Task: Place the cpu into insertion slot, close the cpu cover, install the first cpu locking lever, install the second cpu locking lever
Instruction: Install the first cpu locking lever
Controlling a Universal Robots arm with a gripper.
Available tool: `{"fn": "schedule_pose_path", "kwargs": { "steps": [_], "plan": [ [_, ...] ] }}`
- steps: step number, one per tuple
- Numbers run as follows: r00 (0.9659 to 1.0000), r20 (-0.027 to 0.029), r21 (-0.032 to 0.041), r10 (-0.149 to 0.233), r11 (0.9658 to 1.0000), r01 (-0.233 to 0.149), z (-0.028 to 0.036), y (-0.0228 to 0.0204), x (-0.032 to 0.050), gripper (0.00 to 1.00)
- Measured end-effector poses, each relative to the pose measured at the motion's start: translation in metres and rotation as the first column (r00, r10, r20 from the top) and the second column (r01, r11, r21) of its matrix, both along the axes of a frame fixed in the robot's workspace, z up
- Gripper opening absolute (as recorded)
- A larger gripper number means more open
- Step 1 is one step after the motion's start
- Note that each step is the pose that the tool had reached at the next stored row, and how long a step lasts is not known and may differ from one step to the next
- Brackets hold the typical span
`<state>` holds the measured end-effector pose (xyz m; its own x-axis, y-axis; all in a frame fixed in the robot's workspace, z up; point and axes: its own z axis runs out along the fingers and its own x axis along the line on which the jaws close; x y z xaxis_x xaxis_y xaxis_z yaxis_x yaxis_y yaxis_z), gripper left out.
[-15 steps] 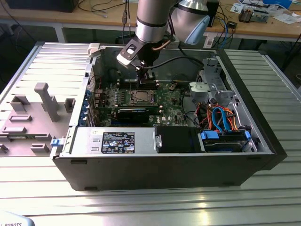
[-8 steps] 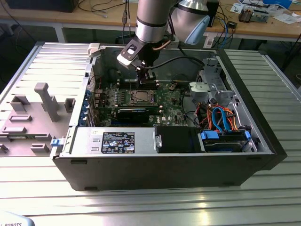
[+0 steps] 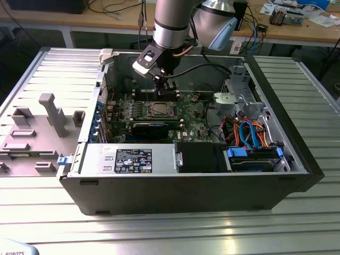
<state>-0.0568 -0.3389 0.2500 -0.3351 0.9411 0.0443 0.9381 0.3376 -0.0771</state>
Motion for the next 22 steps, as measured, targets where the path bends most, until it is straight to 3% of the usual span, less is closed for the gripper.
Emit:
{"fn": "schedule_pose_path", "kwargs": {
  "steps": [22],
  "plan": [
    [0.9990, 0.0000, 0.0000, 0.044, 0.9990, -0.044, 0.0000, 0.0000, 0.0000, 0.11]
  ]
}}
